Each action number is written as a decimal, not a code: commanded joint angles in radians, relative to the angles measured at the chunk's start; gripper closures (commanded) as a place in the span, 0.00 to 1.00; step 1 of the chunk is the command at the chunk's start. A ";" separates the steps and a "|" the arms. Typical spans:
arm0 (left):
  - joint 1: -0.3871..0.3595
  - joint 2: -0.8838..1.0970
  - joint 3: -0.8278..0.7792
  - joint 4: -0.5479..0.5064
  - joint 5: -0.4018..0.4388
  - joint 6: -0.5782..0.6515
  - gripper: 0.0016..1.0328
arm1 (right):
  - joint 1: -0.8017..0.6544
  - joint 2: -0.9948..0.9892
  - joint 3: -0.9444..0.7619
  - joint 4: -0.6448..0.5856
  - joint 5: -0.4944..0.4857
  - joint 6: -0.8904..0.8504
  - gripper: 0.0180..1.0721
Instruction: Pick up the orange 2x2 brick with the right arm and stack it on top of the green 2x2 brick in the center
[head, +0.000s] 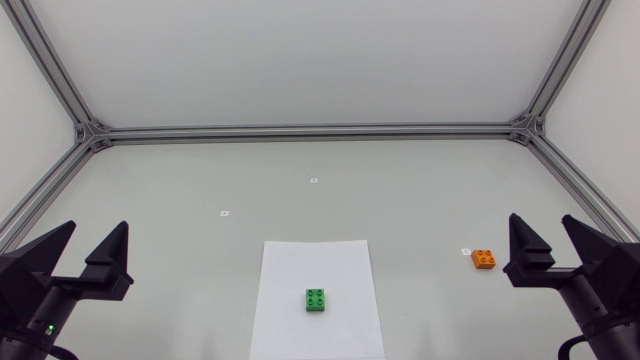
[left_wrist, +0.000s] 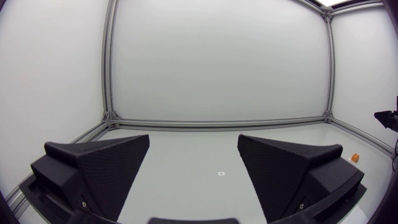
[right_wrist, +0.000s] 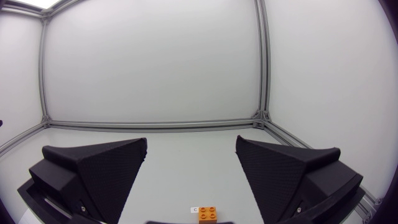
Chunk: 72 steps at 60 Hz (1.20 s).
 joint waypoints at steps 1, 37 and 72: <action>0.003 -0.008 -0.041 -0.015 0.004 0.013 0.04 | 0.005 -0.011 -0.025 0.013 0.004 -0.005 0.04; 0.003 -0.008 -0.041 -0.015 0.004 0.013 0.04 | 0.016 -0.002 0.048 0.010 0.000 -0.028 0.05; 0.003 -0.008 -0.041 -0.015 0.004 0.013 0.04 | 0.021 0.612 0.530 -0.194 -0.011 0.033 0.05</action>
